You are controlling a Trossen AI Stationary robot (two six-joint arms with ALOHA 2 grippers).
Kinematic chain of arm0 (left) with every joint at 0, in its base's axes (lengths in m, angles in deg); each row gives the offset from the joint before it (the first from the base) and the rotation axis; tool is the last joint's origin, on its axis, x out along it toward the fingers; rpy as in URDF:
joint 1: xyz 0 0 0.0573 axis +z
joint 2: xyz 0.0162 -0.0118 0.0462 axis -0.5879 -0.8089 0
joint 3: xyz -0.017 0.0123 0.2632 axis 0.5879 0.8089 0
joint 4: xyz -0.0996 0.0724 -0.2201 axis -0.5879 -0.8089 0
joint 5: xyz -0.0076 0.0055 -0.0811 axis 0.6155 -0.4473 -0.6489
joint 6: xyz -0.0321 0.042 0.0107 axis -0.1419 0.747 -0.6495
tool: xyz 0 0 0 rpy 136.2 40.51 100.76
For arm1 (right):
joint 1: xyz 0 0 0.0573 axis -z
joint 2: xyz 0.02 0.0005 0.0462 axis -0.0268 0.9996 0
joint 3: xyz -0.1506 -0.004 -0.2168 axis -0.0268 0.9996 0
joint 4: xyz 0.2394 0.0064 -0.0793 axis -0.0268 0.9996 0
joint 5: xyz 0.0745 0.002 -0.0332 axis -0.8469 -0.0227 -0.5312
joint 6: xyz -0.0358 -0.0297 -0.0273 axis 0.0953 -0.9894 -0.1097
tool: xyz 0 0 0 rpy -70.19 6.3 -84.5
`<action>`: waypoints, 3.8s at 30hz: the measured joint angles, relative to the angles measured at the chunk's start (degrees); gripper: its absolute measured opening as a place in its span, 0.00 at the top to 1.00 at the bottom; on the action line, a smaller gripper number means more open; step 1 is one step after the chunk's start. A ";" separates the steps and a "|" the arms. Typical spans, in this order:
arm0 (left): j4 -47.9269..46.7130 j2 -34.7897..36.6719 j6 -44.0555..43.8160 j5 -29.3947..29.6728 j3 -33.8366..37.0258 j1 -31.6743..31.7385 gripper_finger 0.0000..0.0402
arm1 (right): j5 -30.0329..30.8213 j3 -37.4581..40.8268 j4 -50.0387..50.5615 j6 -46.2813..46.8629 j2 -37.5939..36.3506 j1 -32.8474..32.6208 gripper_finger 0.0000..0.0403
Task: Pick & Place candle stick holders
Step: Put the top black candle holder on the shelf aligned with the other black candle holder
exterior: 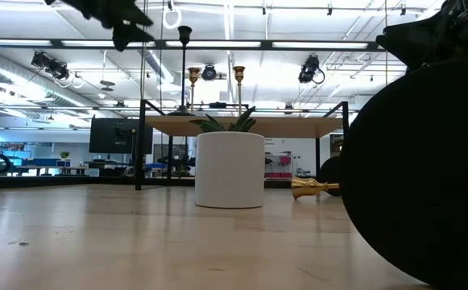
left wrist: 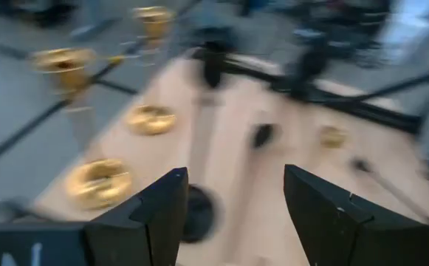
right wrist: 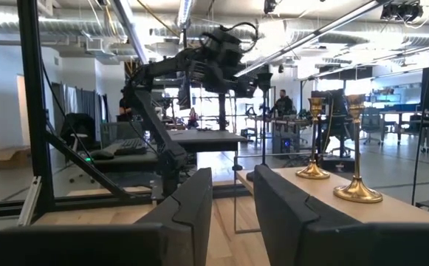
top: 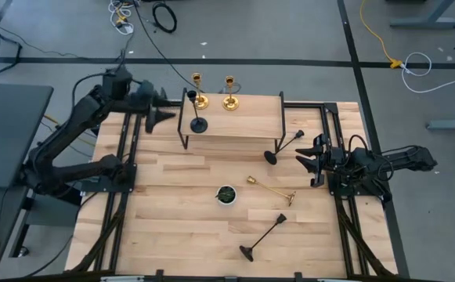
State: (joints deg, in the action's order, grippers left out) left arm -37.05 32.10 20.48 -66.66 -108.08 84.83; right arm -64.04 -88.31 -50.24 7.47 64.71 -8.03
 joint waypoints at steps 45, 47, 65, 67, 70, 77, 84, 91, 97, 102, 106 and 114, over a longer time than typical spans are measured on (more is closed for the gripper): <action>6.97 -10.84 -10.53 29.67 0.02 -47.85 0.45 | 15.78 -26.17 64.75 52.78 12.36 0.01 0.74; 6.97 -10.84 -10.67 30.39 0.02 -47.83 0.45 | 14.69 -26.21 68.62 61.18 13.55 0.03 0.74; 7.68 -10.84 -10.93 31.17 0.02 -47.83 0.45 | 13.76 -24.20 73.33 88.95 22.36 2.99 0.65; 7.69 -10.84 -10.93 31.17 0.02 -47.83 0.45 | 13.67 -21.98 68.14 90.10 22.72 3.98 0.62; 7.69 -10.84 -10.94 31.17 0.02 -47.83 0.45 | 13.74 -18.07 58.82 88.74 22.94 5.82 0.57; 7.69 -10.84 -10.94 31.15 0.02 -47.83 0.45 | 13.83 -9.89 45.66 87.94 22.91 10.49 0.51; 7.69 -10.84 -10.94 31.15 0.02 -47.83 0.45 | 14.03 -3.33 31.83 85.01 23.44 15.01 0.52; 7.67 -10.84 -10.94 31.15 0.02 -47.83 0.45 | 11.41 -2.14 25.28 80.48 24.79 20.34 0.55; 7.66 -10.84 -10.62 31.17 0.02 -47.83 0.45 | 4.84 -2.12 22.90 79.07 27.40 24.75 0.57; 7.64 -10.84 -10.46 31.17 0.02 -47.83 0.45 | 4.02 -2.12 20.66 77.37 29.74 27.75 0.57; 7.19 -10.84 -10.44 31.17 0.02 -47.83 0.45 | 1.51 -2.10 19.22 78.03 31.88 29.60 0.57; 6.26 -10.84 -10.40 31.17 0.02 -47.83 0.45 | -0.31 -2.12 13.72 78.04 36.75 32.26 0.57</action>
State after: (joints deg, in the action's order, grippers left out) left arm -30.79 21.26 10.08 -35.49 -108.06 37.00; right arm -64.35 -90.43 -36.52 85.51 101.47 24.23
